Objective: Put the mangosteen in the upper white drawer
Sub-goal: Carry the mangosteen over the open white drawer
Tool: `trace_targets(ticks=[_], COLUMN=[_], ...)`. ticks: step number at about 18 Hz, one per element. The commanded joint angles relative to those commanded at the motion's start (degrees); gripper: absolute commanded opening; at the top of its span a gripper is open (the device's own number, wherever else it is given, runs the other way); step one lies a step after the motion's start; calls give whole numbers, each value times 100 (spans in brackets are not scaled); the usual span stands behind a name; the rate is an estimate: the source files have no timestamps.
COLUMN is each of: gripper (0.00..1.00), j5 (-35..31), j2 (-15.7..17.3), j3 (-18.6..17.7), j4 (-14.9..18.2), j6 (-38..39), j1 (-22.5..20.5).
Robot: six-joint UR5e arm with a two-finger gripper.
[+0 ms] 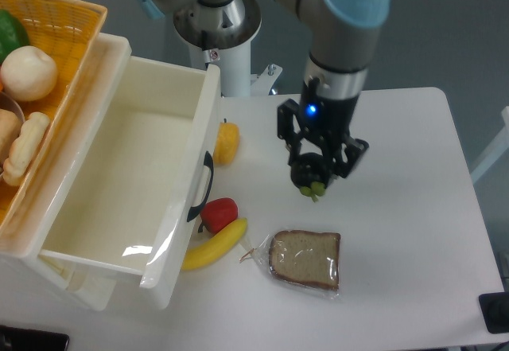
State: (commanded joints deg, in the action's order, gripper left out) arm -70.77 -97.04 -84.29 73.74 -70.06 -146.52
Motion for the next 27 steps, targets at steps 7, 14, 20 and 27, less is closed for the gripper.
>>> trace_targets(ticks=[7, 14, 20, 27], gripper=[0, 0, 0, 0], j5=[388, 423, 441, 441], j2=[501, 458, 440, 221], j3=[-377, -562, -896, -914], j4=[0, -9, -9, -35], j6=[308, -86, -500, -518], j1=[685, 1301, 1574, 1767])
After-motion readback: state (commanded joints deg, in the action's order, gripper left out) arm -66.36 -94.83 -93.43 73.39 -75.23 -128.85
